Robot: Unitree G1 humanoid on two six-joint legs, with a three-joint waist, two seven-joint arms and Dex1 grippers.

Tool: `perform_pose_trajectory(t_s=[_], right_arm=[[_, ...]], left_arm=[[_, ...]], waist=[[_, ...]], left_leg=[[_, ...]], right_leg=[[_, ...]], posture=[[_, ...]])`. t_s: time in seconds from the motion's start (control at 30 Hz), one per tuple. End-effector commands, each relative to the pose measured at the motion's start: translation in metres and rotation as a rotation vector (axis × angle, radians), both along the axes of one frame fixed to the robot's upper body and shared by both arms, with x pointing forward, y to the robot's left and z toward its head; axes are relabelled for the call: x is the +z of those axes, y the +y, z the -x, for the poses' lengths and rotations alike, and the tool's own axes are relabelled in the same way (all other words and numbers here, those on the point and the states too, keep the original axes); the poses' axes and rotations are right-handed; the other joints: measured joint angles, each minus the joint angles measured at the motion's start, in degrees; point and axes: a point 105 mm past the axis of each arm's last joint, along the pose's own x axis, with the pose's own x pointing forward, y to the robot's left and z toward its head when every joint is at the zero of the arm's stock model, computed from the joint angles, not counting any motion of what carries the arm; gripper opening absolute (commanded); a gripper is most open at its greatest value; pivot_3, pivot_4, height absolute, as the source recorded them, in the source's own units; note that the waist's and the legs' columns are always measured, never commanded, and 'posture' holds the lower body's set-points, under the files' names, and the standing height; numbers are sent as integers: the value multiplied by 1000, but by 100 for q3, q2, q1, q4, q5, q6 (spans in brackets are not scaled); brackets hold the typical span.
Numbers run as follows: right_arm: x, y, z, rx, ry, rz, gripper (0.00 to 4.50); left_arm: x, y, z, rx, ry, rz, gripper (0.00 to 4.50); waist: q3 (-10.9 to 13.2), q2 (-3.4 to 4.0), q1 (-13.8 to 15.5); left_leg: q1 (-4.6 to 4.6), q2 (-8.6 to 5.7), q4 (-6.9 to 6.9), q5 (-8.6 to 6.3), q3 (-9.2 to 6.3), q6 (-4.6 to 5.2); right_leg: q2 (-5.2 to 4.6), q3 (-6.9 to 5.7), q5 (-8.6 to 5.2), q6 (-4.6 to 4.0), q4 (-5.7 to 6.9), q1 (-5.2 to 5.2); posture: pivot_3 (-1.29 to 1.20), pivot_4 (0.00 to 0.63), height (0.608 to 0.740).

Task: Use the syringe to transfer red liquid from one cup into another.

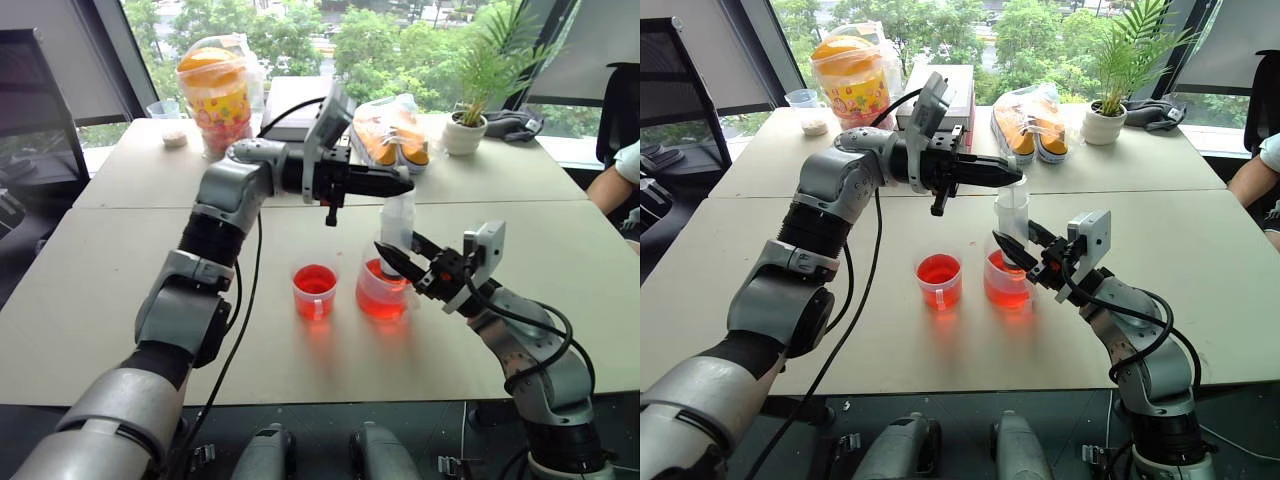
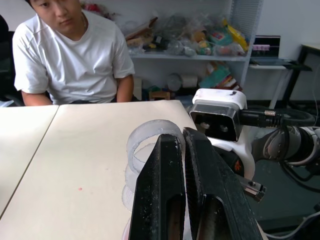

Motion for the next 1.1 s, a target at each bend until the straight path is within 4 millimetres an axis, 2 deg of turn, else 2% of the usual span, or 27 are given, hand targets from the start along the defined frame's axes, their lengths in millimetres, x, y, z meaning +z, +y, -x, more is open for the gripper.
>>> perform_pose_trajectory(t_s=[0.03, 0.13, 0.23, 0.37, 0.47, 0.67, 0.8, 1.0, 1.1], right_arm=[[-25, 10, 8, 65, 97, 30, 1395], [-16, 10, 6, 56, 62, 23, 1395], [-1, 9, 2, 42, 16, 11, 1395], [16, 3, -2, 16, -31, -12, 1395], [22, 1, -4, 6, -41, -21, 1395], [32, -1, -5, -2, -67, -25, 1395], [38, -1, -4, 0, -82, -19, 1395], [46, -1, -1, 1, -102, -26, 1395], [58, 1, 0, 10, -134, -33, 1395]], left_arm=[[56, 17, 2, 46, -165, 138, 25], [48, 16, 4, 29, -123, 109, 25], [37, 17, 5, 12, -77, 77, 940], [21, 21, 5, 9, -70, 25, 3013], [15, 27, 5, 16, -80, 4, 4467], [11, 47, 3, 55, -86, -20, 4467], [14, 67, -5, 139, -80, -8, 4467], [18, 85, -7, 219, -74, 16, 4467], [21, 93, -6, 251, -69, 31, 4467]], waist=[[0, 0, -1], [0, 0, -4], [0, 0, -26], [1, 1, -9], [0, 0, 0], [1, 0, -15], [1, 1, -10], [0, 0, 5], [1, 0, 4]], left_leg=[[0, 0, 0, 0, 0, 0], [0, 0, 0, 0, 0, 0], [0, 1, 0, 0, 0, 0], [0, 2, -1, 0, -1, 0], [0, 0, 0, 0, 0, 0], [-1, 1, -1, 0, -1, 0], [-1, 1, -1, 0, -1, 0], [-2, 1, -1, 0, -2, 0], [-4, 1, 1, 0, -2, 0]], right_leg=[[0, 0, 0, 0, 0, 0], [1, 0, 0, 0, 0, 0], [1, 0, 0, 0, 0, 0], [2, 0, 0, 0, 1, -1], [-1, 1, 0, 0, 0, 0], [-1, 1, 0, 0, 0, -4], [-1, 1, 0, 0, 1, -4], [-3, 1, 0, 0, 0, -4], [-5, 0, 0, 0, 0, -4]], posture=[[0, 150, 740], [0, 150, 740], [0, 150, 740], [0, 150, 740], [0, 150, 740], [0, 150, 740], [0, 150, 740], [0, 150, 740], [0, 150, 740]])
